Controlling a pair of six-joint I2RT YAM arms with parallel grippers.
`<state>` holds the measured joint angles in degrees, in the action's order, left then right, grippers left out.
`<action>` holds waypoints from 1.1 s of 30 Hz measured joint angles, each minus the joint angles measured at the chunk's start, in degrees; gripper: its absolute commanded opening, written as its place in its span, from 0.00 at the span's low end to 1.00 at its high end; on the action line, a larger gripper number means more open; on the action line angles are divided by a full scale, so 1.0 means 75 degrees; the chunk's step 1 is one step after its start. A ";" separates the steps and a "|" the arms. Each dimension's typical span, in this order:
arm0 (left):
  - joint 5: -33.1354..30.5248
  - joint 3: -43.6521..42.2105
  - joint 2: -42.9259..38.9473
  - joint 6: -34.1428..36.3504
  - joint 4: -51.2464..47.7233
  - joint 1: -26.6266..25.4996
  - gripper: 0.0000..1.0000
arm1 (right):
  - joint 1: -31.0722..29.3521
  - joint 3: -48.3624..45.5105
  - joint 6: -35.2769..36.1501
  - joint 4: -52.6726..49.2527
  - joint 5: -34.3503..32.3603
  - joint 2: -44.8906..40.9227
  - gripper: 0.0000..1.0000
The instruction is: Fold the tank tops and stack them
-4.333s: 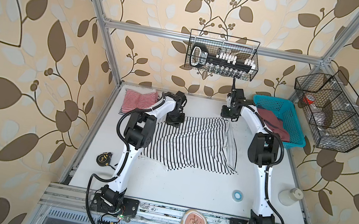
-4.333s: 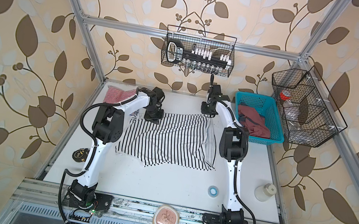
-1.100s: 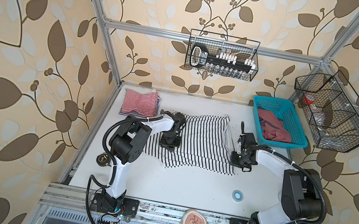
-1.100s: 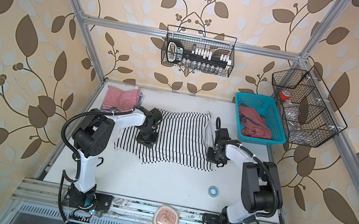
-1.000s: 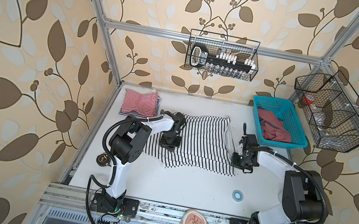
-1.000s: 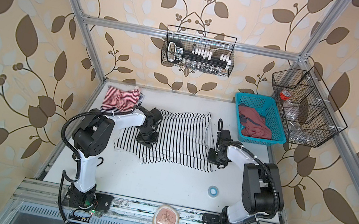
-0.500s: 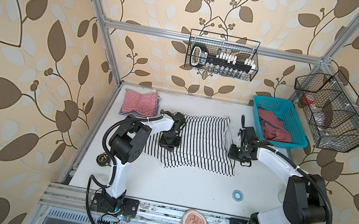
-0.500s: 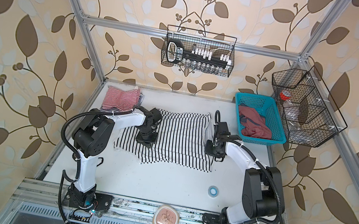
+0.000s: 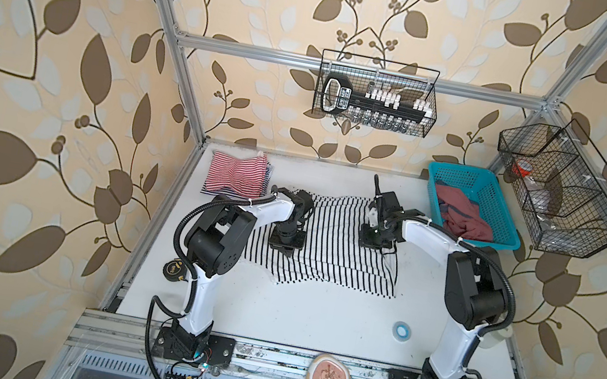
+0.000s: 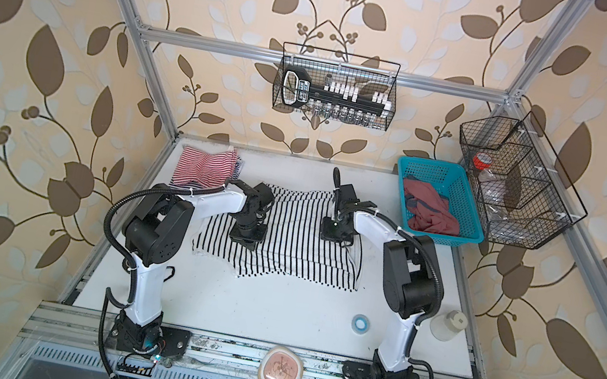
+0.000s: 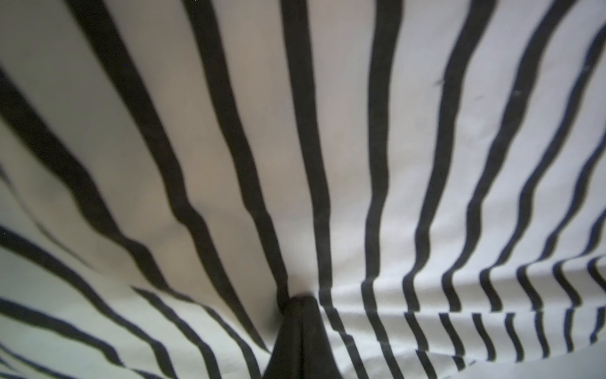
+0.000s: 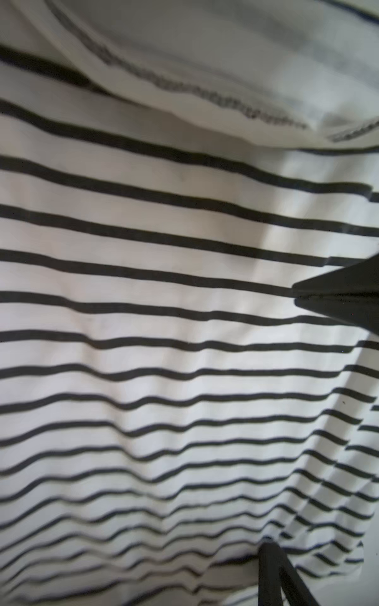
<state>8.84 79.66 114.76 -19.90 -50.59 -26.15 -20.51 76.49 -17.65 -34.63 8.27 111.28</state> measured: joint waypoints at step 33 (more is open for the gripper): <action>-0.0032 0.0058 0.0023 0.0055 -0.0111 0.0044 0.00 | 0.2224 -0.0691 0.0475 0.0370 0.0102 -0.0111 0.01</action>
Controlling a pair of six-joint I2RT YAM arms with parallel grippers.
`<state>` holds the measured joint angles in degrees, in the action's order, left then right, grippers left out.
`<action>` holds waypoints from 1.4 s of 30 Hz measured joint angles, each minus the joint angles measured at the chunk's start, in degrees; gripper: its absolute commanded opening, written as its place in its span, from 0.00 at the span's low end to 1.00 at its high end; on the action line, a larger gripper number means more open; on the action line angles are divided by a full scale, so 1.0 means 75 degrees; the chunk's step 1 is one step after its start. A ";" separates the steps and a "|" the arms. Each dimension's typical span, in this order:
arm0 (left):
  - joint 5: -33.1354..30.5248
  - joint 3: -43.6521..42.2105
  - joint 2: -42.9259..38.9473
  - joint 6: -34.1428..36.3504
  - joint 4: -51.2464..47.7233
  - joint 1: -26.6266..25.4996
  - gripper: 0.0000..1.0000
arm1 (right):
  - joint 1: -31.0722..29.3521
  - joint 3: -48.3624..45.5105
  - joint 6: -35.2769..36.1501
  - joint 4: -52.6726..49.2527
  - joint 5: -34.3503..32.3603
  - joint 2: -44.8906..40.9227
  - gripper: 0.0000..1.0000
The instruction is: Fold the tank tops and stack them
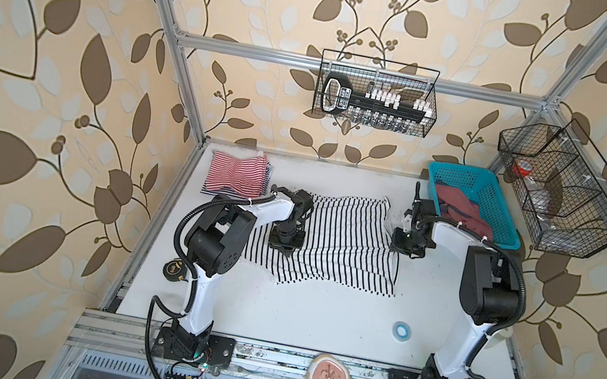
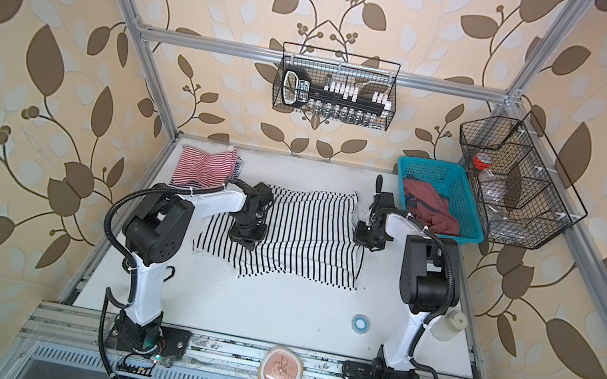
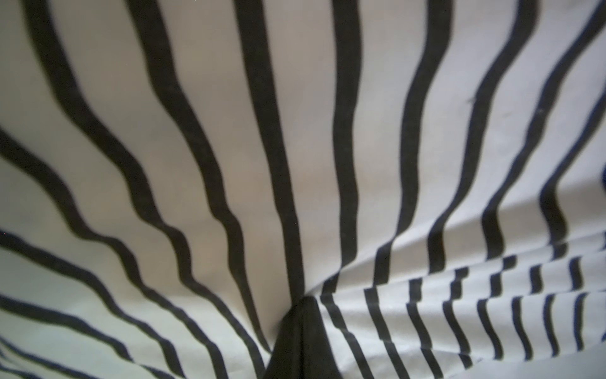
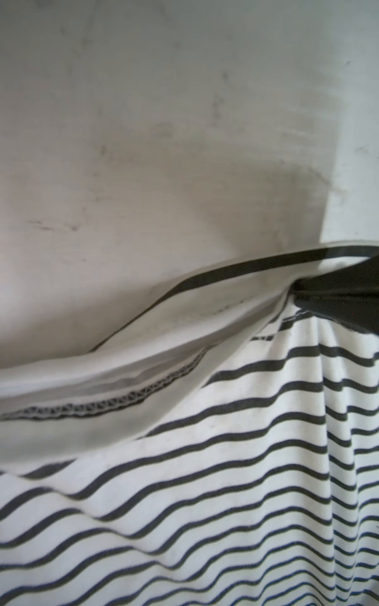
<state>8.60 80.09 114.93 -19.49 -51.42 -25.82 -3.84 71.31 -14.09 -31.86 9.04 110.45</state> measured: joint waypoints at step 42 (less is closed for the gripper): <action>0.0414 -0.3287 -0.4284 -0.1684 0.0163 -0.1113 0.33 | -0.1075 -0.3357 -0.0717 -0.2159 -0.0618 -0.5613 0.44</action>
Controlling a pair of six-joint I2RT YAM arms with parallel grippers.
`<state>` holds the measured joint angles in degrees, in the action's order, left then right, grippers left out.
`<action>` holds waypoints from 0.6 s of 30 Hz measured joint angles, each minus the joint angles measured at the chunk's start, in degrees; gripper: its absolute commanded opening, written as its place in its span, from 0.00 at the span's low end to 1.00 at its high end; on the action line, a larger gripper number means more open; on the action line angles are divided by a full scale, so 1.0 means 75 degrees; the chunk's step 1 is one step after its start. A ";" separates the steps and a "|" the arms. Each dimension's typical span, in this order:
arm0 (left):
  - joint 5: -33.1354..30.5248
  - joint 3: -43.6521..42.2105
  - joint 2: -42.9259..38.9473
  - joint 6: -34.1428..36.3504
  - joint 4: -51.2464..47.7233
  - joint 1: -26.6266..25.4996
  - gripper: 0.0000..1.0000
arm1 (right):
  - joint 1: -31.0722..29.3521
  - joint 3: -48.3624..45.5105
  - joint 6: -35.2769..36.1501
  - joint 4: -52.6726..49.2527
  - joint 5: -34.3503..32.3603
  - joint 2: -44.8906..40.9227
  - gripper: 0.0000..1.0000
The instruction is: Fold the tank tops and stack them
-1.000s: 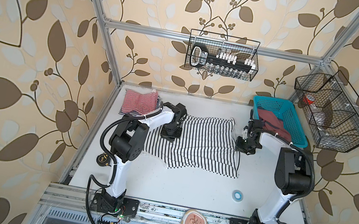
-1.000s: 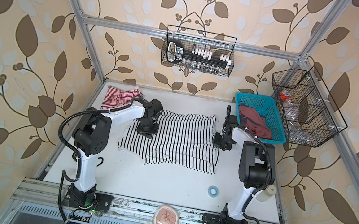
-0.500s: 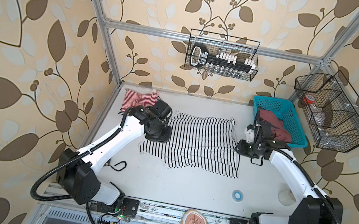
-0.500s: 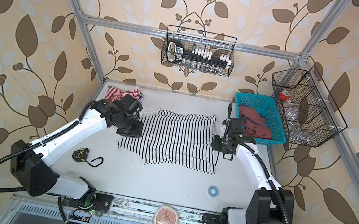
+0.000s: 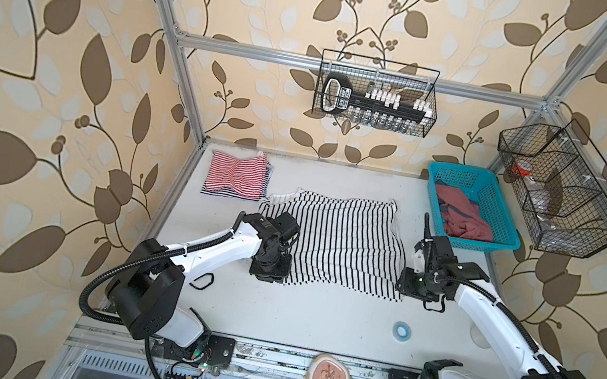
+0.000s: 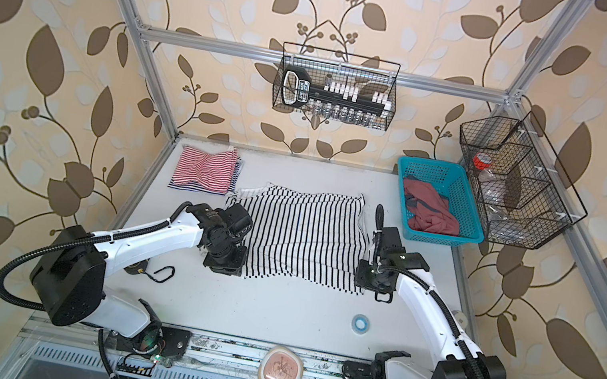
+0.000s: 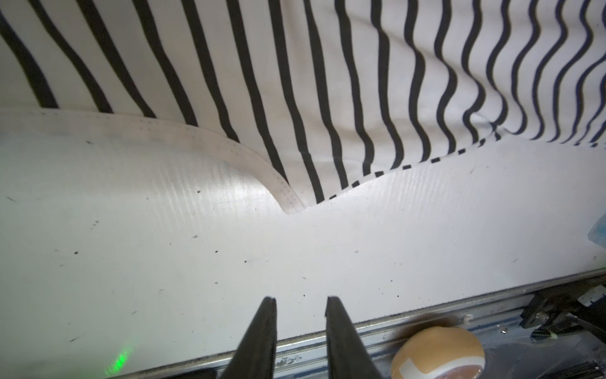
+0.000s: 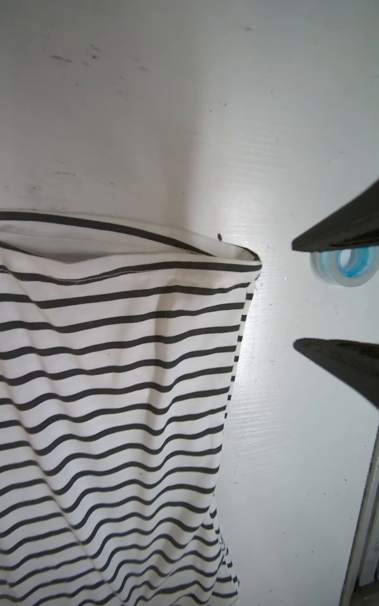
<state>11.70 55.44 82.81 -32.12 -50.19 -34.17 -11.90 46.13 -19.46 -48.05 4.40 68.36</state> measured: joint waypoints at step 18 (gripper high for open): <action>-0.0026 -0.0414 0.0886 -0.0554 0.0944 -0.0099 0.36 | 0.0420 -0.0510 -0.0029 0.0848 0.0449 0.0918 0.42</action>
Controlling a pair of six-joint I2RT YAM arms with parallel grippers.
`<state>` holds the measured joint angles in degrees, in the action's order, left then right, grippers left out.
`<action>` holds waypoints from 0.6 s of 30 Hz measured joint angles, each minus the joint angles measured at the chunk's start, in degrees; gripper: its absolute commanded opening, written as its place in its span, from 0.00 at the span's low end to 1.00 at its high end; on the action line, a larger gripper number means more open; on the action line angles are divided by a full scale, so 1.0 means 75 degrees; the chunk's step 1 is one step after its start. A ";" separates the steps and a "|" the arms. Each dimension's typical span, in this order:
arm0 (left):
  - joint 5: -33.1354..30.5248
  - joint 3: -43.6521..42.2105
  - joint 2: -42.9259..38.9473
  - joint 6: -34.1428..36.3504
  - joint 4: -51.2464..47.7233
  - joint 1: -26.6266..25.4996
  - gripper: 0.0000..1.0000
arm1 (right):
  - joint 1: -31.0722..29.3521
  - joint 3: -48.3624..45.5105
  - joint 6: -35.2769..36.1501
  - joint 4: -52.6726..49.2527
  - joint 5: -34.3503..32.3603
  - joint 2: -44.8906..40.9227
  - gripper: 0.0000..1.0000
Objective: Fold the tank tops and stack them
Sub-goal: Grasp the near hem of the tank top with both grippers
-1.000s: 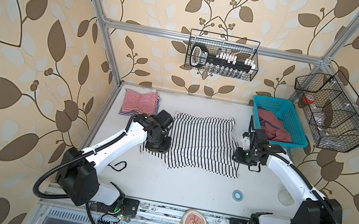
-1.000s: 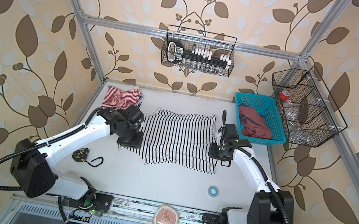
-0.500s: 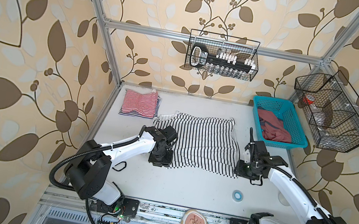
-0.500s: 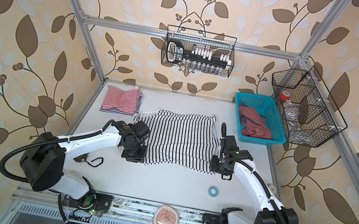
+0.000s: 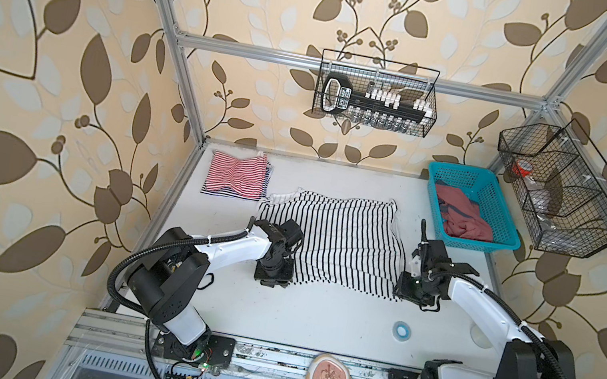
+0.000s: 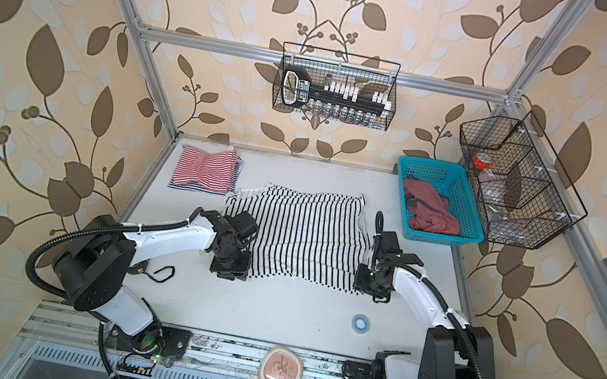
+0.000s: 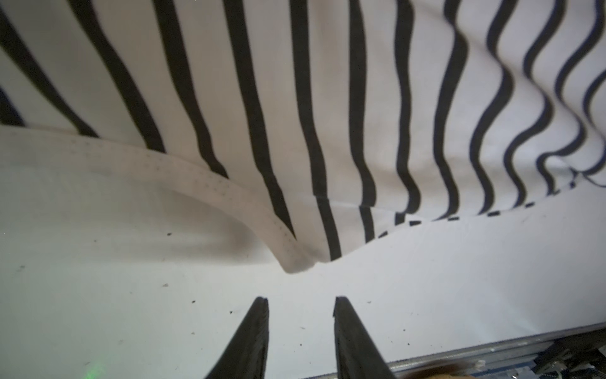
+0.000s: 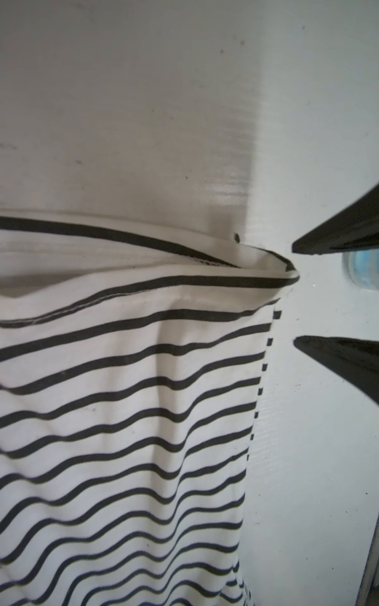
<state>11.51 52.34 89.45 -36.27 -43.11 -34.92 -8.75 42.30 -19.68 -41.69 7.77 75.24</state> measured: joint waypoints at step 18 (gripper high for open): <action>-0.0169 0.0012 0.0583 0.0000 0.0184 0.0000 0.33 | -0.0166 -0.0093 0.0015 0.0192 0.0052 0.0382 0.38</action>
<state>10.24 52.42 93.82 -36.27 -41.74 -34.92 -10.00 41.60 -19.57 -40.25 8.16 78.11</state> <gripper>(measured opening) 0.333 0.383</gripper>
